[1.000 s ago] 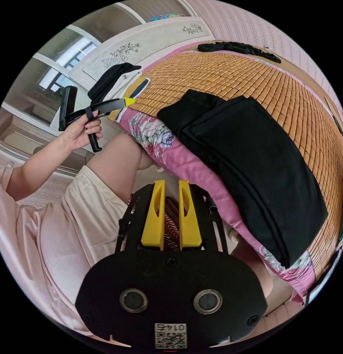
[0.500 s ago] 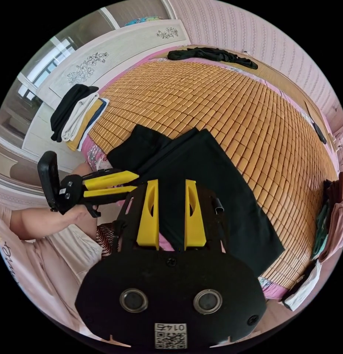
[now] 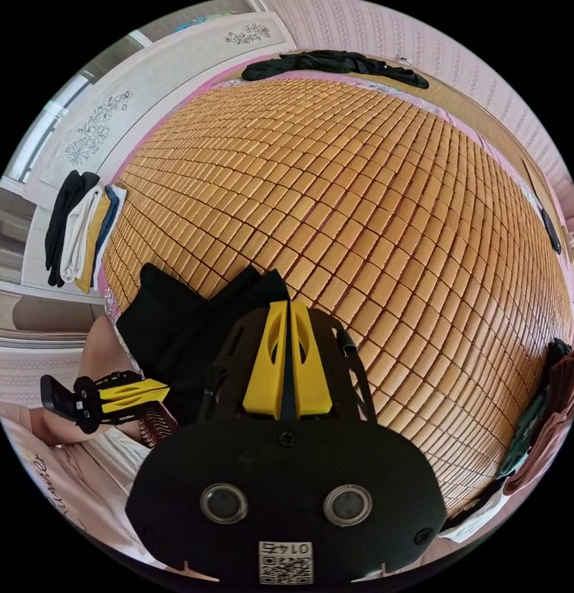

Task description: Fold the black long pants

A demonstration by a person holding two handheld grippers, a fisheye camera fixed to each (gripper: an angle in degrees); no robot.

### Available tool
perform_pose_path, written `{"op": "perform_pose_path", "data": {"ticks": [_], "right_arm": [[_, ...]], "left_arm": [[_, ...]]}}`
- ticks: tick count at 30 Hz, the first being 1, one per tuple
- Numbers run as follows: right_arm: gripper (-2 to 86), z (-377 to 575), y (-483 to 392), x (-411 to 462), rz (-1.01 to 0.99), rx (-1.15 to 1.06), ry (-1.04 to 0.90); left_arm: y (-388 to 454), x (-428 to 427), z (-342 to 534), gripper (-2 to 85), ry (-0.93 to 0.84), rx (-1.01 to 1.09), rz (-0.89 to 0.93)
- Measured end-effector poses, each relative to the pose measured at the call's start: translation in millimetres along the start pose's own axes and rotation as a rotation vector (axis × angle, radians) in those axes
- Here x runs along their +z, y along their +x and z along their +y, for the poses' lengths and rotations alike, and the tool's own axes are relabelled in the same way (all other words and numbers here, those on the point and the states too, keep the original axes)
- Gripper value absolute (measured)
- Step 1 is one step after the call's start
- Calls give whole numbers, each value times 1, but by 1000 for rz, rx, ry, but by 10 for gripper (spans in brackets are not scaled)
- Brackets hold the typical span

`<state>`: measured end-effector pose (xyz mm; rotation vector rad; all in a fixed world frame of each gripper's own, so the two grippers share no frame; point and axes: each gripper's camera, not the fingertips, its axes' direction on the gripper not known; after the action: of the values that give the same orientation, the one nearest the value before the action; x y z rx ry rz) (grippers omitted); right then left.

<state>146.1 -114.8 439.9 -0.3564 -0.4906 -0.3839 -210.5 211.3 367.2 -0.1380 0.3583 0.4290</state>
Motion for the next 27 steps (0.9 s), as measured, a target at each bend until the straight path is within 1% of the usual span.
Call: {"op": "perform_pose_path", "data": {"ticks": [3,8,12,14,16,17,19,21,24,25,27], "right_arm": [[-7,-2,-4,-9,8,-59,26],[-8,-14,-12,-15,17,-136,52],[-6,-34,-10,-3,-1,-167,24],[-1,-44,-5,12,-19,-156,-25],[25,-51,6,31,4,-109,-70],[39,-52,8,33,0,-100,-71],[101,-56,14,35,-62,-84,-50],[114,-57,15,38,-101,-97,-37],[108,-62,14,54,-61,-124,-92],[101,-63,13,62,-55,-136,-121],[82,-62,12,61,-49,-152,-97]], "left_arm": [[0,-7,7,-10,19,26,-15],[-13,-28,16,-10,61,-52,6],[-24,-32,24,-10,67,-128,-33],[-31,-20,27,-10,14,-137,-11],[-35,-5,30,-9,-54,-138,25],[-36,-2,33,-8,-52,-142,31],[-36,-4,34,-6,-43,-139,28],[-35,-7,35,0,-36,-140,30],[-33,-12,36,34,-37,-142,21],[-31,-15,36,50,-33,-126,-5],[-26,-18,37,69,-7,-94,-66]]}}
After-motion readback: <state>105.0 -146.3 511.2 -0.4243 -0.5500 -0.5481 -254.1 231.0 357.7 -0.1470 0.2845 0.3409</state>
